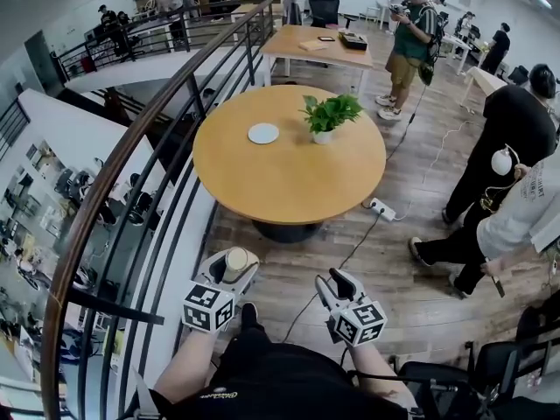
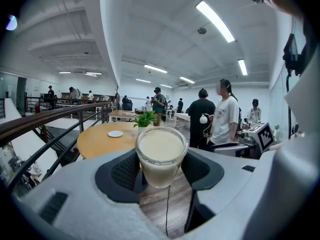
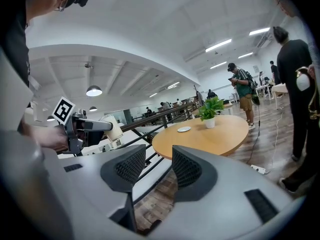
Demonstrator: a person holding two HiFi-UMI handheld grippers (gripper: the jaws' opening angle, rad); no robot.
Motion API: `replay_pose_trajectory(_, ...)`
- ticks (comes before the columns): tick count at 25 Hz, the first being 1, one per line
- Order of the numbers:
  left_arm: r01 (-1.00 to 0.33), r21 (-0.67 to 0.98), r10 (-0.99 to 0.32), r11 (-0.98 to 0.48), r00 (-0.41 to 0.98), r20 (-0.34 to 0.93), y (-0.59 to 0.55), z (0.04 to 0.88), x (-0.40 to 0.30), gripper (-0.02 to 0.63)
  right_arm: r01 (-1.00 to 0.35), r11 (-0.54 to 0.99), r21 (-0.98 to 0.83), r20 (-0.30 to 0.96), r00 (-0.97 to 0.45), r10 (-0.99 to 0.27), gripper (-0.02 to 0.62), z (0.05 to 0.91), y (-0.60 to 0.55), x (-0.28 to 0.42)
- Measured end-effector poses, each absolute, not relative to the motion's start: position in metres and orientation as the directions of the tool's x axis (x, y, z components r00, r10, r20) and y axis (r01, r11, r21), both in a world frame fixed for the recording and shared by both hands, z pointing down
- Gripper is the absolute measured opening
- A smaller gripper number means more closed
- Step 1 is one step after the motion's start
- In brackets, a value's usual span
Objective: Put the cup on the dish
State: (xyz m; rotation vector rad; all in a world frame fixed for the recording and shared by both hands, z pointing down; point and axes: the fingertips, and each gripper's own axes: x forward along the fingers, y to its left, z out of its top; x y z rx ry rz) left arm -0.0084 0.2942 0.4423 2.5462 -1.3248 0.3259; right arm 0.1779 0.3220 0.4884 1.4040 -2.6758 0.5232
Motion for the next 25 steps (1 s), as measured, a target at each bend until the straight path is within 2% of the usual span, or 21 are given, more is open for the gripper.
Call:
replay_pose_trajectory(13, -0.825, 0.135, -0.772, -0.55, 0.563, 0.296, 0.216, 0.445, -0.03, 0.262, -0.795, 0.562, -0.23, 0.254, -0.606, -0.754, 0.152, 0.491, 0.246, 0.15)
replay_pose_trajectory(25, -0.803, 0.151, -0.754, -0.577, 0.594, 0.282, 0.108, 0.436, -0.104, 0.262, -0.815, 0.535, -0.223, 0.276, -0.579, -0.768, 0.15, 0.48, 0.143, 0.074)
